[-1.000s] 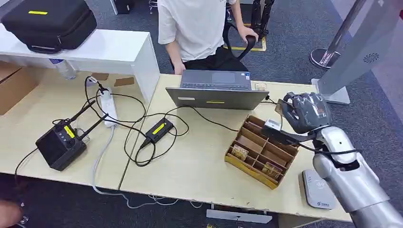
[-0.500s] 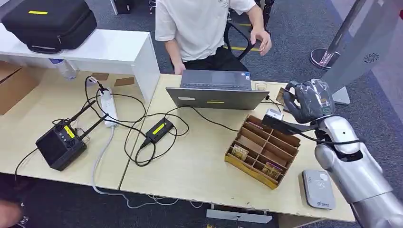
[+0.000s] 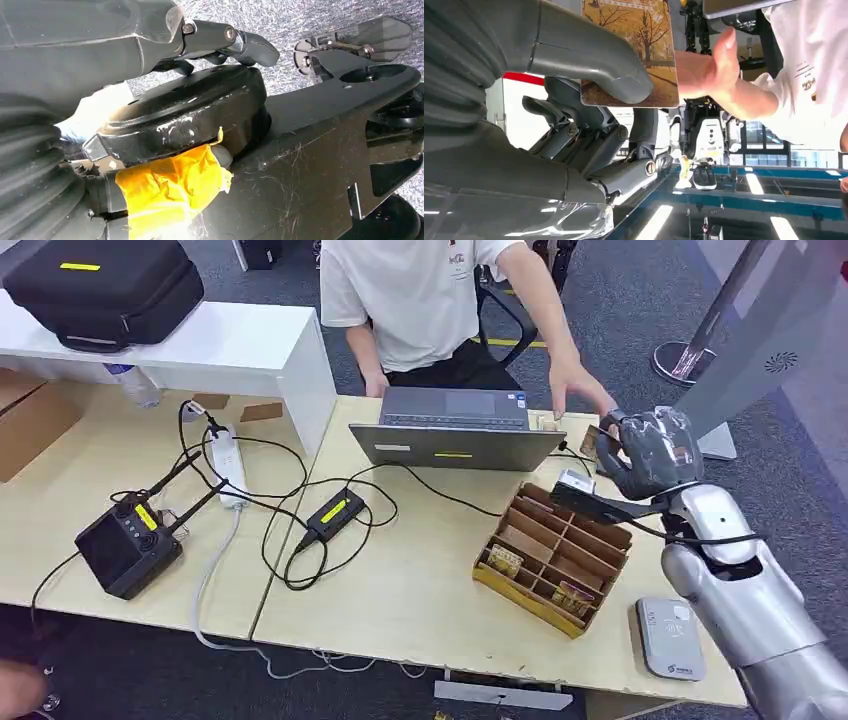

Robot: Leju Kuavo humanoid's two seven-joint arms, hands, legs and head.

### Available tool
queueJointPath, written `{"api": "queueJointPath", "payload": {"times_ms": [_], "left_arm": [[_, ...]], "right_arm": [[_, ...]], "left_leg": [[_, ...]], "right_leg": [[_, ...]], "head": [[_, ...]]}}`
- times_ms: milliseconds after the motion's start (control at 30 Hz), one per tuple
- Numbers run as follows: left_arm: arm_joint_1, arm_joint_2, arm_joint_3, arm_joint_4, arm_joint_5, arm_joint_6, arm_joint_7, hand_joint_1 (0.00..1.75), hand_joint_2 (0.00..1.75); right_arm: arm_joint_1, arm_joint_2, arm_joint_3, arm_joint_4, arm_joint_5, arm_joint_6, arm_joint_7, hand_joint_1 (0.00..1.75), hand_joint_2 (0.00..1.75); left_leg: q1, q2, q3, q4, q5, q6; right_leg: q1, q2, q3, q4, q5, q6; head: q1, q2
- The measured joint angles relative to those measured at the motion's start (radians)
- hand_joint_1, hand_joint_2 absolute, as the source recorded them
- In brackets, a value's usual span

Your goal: Pass the card to the sensor for recognition and then transmit it.

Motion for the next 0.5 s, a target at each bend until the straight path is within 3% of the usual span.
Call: {"api": "queueJointPath", "payload": {"times_ms": [200,333,433,500], "left_arm": [[-0.002,0.000,-0.004,0.000,-0.004,-0.002,0.001,0.00,1.75],[-0.007,0.001,-0.020,0.000,-0.017,-0.009,0.001,0.00,1.75],[-0.016,0.002,-0.047,0.000,-0.059,-0.023,-0.007,0.00,1.75],[-0.021,0.003,-0.069,0.000,-0.066,-0.027,-0.008,0.00,1.75]], "right_arm": [[-0.078,0.004,0.012,0.003,-0.002,0.007,0.021,1.75,1.75],[-0.167,0.034,0.027,0.030,0.031,-0.032,0.042,1.75,1.75],[-0.298,0.105,0.061,0.165,0.178,-0.078,0.108,1.75,1.75],[-0.386,0.159,0.078,0.291,0.213,-0.121,0.110,1.75,1.75]], "left_leg": [[0.000,0.000,0.000,0.000,0.000,0.000],[0.000,0.000,0.000,0.000,0.001,-0.001],[0.000,0.002,-0.001,0.000,0.002,-0.002],[0.001,0.001,0.000,0.000,0.003,-0.003]], "right_leg": [[0.000,0.000,0.000,0.001,0.000,0.000],[0.000,0.000,0.000,0.001,0.001,-0.001],[0.000,0.003,-0.003,0.003,0.002,-0.002],[0.000,0.002,-0.003,0.003,0.002,-0.002]], "head": [[0.000,0.000],[0.000,0.000],[-0.001,0.000],[0.000,0.000]]}}
